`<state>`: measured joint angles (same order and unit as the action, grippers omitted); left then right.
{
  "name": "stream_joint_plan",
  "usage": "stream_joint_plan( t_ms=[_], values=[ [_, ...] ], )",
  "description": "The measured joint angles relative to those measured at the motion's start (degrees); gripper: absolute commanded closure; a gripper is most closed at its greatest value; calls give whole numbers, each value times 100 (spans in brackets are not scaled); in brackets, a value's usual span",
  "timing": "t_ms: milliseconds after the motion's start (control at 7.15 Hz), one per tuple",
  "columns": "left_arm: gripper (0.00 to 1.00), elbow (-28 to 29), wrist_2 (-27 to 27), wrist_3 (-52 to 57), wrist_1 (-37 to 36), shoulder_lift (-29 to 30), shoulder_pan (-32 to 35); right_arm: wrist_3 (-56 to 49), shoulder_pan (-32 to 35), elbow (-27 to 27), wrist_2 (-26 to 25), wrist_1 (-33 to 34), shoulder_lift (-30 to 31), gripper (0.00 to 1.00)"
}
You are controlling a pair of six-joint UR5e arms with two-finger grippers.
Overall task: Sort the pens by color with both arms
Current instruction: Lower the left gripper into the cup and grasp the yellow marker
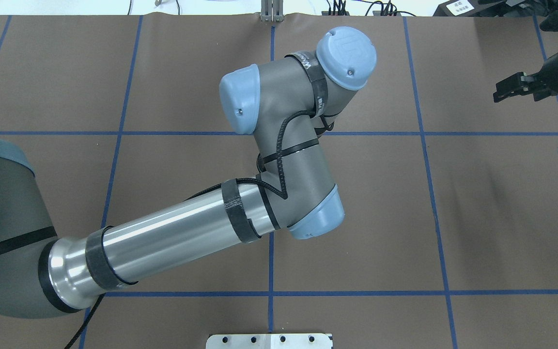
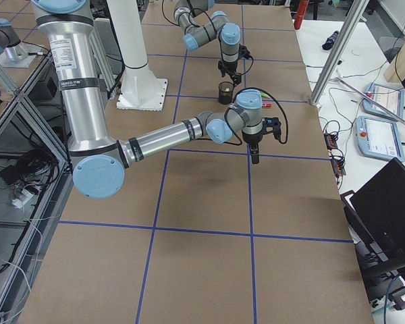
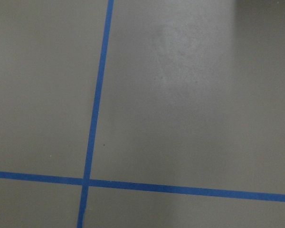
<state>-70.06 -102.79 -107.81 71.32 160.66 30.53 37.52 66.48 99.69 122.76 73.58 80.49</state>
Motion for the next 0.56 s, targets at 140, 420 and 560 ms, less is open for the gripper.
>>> stream_joint_plan(
  t_ms=[140,420,560],
  values=[
    [4,184,93,-14,6,118,-36,0,-5,-10,-55,-1,20,2],
    [11,523,352,74,13,324,-144,3,-11,-40,-78,-1,43,2],
    [18,699,402,142,13,447,-173,7,-12,-51,-85,-1,56,2]
  ],
)
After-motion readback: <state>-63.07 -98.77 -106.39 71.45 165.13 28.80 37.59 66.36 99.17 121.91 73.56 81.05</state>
